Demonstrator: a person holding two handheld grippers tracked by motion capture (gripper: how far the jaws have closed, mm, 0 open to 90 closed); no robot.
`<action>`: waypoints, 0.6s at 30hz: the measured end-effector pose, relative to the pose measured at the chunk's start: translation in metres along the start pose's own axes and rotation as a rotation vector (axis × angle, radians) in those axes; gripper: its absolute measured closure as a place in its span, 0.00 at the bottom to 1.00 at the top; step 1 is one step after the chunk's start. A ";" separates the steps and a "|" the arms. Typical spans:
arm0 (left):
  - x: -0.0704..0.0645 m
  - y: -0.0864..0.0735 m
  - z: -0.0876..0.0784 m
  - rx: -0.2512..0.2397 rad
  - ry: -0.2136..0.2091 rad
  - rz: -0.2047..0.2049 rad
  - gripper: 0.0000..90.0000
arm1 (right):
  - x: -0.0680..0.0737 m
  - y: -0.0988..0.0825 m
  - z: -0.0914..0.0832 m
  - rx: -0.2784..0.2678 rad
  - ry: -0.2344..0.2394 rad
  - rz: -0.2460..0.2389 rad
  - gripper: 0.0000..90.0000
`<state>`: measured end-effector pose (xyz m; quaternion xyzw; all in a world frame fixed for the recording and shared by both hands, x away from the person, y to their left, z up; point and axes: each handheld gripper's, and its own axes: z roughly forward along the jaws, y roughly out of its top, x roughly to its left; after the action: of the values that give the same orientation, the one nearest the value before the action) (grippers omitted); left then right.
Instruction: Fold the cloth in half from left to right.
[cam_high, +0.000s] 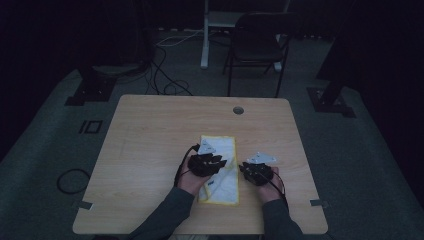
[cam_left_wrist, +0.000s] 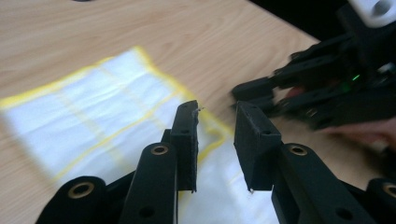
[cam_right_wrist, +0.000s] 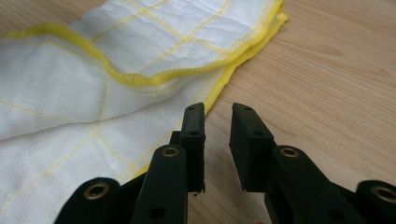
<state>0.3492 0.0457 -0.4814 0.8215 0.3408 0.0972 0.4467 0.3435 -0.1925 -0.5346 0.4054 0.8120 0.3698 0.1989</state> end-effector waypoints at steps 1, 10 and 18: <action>0.003 -0.003 -0.004 0.002 0.016 0.002 0.79 | 0.000 0.000 0.000 -0.001 0.000 -0.003 0.84; 0.029 -0.038 -0.012 0.076 0.092 -0.040 0.99 | 0.002 0.001 0.002 0.003 0.001 -0.008 0.84; 0.037 -0.050 -0.001 0.116 0.103 -0.058 1.00 | 0.001 0.001 0.001 0.001 0.000 -0.006 0.84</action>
<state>0.3529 0.0888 -0.5259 0.8297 0.3921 0.1064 0.3828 0.3438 -0.1906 -0.5348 0.4029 0.8134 0.3688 0.2002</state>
